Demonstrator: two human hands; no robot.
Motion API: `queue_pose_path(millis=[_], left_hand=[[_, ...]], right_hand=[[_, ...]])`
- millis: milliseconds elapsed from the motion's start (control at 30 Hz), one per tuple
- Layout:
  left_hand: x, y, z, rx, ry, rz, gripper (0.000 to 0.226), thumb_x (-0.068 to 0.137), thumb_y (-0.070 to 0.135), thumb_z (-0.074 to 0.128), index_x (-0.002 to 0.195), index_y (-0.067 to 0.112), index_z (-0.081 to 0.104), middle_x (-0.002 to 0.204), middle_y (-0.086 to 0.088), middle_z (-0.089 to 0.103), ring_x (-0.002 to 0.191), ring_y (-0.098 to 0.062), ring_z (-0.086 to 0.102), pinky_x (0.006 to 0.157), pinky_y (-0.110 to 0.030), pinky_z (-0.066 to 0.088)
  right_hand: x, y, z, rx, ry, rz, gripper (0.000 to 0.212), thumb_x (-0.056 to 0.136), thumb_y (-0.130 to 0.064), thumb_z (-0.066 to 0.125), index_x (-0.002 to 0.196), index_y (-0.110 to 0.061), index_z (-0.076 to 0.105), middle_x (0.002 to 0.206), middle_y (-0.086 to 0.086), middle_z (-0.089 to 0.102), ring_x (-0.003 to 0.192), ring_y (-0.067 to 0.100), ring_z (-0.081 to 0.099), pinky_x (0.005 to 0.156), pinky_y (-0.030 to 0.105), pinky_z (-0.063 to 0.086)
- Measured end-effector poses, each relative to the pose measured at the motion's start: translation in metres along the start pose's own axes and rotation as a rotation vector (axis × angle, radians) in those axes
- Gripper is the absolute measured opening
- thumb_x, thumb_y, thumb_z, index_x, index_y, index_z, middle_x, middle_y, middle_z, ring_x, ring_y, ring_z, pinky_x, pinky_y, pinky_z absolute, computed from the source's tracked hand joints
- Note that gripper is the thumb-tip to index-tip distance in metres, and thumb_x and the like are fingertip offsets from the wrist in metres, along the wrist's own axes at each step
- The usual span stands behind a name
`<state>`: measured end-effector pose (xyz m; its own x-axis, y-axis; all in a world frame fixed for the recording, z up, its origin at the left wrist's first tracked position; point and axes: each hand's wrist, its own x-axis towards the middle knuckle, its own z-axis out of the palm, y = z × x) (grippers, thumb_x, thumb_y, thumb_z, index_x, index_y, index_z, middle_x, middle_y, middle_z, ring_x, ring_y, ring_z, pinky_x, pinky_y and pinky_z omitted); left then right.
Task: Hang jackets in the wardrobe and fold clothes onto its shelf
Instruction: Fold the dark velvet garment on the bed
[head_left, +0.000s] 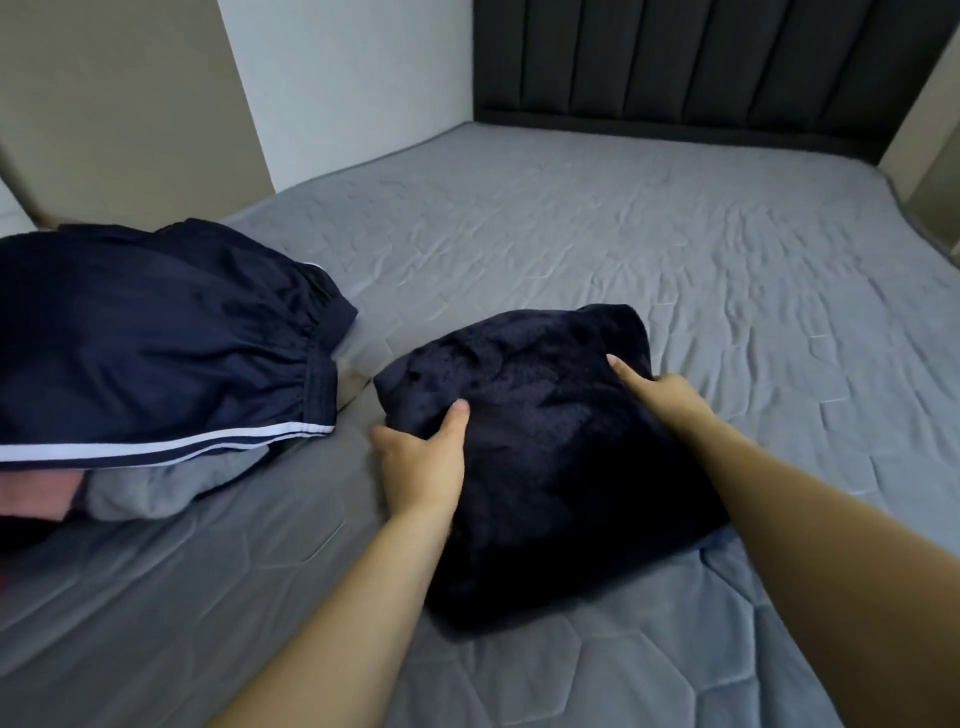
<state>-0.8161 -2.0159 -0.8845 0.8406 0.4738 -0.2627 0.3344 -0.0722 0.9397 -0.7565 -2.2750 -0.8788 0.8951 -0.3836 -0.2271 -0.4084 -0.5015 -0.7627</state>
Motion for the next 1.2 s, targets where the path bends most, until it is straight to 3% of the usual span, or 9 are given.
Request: queue_pose_path(millis=[133, 267, 367, 467, 600, 800, 900, 1067, 1200], left_hand=[[0.013, 0.036, -0.019, -0.219, -0.225, -0.288, 0.069, 0.072, 0.037, 0.083, 0.125, 0.003, 0.054, 0.111, -0.012, 0.067, 0.093, -0.032, 0.067, 0.081, -0.044, 0.057], [0.004, 0.122, -0.065, -0.191, -0.262, -0.341, 0.089, 0.062, 0.053, 0.086, 0.131, 0.008, 0.053, 0.113, -0.012, 0.067, 0.095, -0.033, 0.067, 0.084, -0.051, 0.056], [-0.013, 0.219, -0.114, -0.151, -0.220, -0.318, 0.114, 0.047, 0.068, 0.084, 0.137, 0.008, 0.046, 0.122, -0.012, 0.063, 0.103, -0.034, 0.064, 0.091, -0.052, 0.053], [-0.035, 0.332, -0.183, -0.167, -0.118, -0.280, 0.122, 0.042, 0.075, 0.079, 0.139, 0.011, 0.044, 0.127, -0.008, 0.061, 0.107, -0.033, 0.062, 0.093, -0.049, 0.052], [-0.074, 0.471, -0.298, -0.203, 0.108, -0.178, 0.065, 0.062, 0.070, 0.074, 0.094, 0.016, 0.059, 0.089, 0.005, 0.067, 0.080, -0.021, 0.065, 0.069, -0.033, 0.055], [-0.109, 0.622, -0.503, -0.189, 0.352, -0.115, 0.040, 0.073, 0.059, 0.073, 0.076, 0.021, 0.059, 0.084, 0.000, 0.068, 0.078, -0.026, 0.066, 0.075, -0.037, 0.056], [-0.109, 0.677, -0.601, -0.160, 0.441, -0.028, 0.038, 0.075, 0.060, 0.071, 0.074, 0.024, 0.058, 0.084, 0.002, 0.066, 0.077, -0.023, 0.064, 0.071, -0.032, 0.053], [-0.101, 0.726, -0.744, -0.102, 0.590, 0.063, 0.046, 0.076, 0.063, 0.067, 0.093, 0.021, 0.065, 0.093, -0.003, 0.068, 0.084, -0.029, 0.065, 0.085, -0.041, 0.055], [-0.078, 0.747, -0.832, -0.058, 0.697, 0.113, 0.049, 0.078, 0.066, 0.063, 0.093, 0.020, 0.059, 0.083, 0.002, 0.062, 0.073, -0.022, 0.060, 0.065, -0.031, 0.049]], right_hand=[[-0.013, -0.017, -0.017, 0.394, -0.242, 0.174, 0.084, 0.053, -0.065, 0.081, 0.111, -0.007, 0.064, 0.098, 0.009, 0.071, 0.085, 0.028, 0.070, 0.078, 0.035, 0.054], [-0.051, -0.084, -0.049, 0.520, -0.316, 0.274, 0.060, 0.071, -0.049, 0.078, 0.112, -0.007, 0.067, 0.092, 0.012, 0.075, 0.079, 0.030, 0.073, 0.066, 0.035, 0.057], [-0.088, -0.167, -0.084, 0.549, -0.251, 0.277, 0.059, 0.074, -0.047, 0.078, 0.112, -0.006, 0.065, 0.097, 0.012, 0.073, 0.084, 0.031, 0.071, 0.074, 0.039, 0.058], [-0.135, -0.281, -0.126, 0.413, -0.177, 0.187, 0.058, 0.071, -0.057, 0.075, 0.103, -0.010, 0.066, 0.093, 0.008, 0.070, 0.084, 0.028, 0.068, 0.083, 0.043, 0.057], [-0.214, -0.454, -0.168, 0.277, -0.143, 0.009, 0.057, 0.074, -0.065, 0.065, 0.086, -0.010, 0.065, 0.080, 0.006, 0.067, 0.073, 0.025, 0.066, 0.074, 0.042, 0.057], [-0.345, -0.684, -0.167, 0.262, -0.273, -0.162, 0.046, 0.080, -0.063, 0.061, 0.074, -0.017, 0.058, 0.073, 0.002, 0.063, 0.064, 0.020, 0.062, 0.054, 0.030, 0.049], [-0.401, -0.772, -0.137, 0.290, -0.343, -0.231, 0.046, 0.083, -0.061, 0.059, 0.074, -0.017, 0.053, 0.075, 0.001, 0.061, 0.065, 0.017, 0.058, 0.050, 0.026, 0.041], [-0.478, -0.895, -0.077, 0.322, -0.447, -0.353, 0.043, 0.082, -0.061, 0.060, 0.077, -0.019, 0.054, 0.078, 0.002, 0.063, 0.070, 0.020, 0.060, 0.059, 0.031, 0.047], [-0.518, -0.968, -0.022, 0.327, -0.511, -0.403, 0.043, 0.083, -0.059, 0.061, 0.074, -0.018, 0.053, 0.080, 0.006, 0.064, 0.071, 0.024, 0.062, 0.060, 0.032, 0.051]])
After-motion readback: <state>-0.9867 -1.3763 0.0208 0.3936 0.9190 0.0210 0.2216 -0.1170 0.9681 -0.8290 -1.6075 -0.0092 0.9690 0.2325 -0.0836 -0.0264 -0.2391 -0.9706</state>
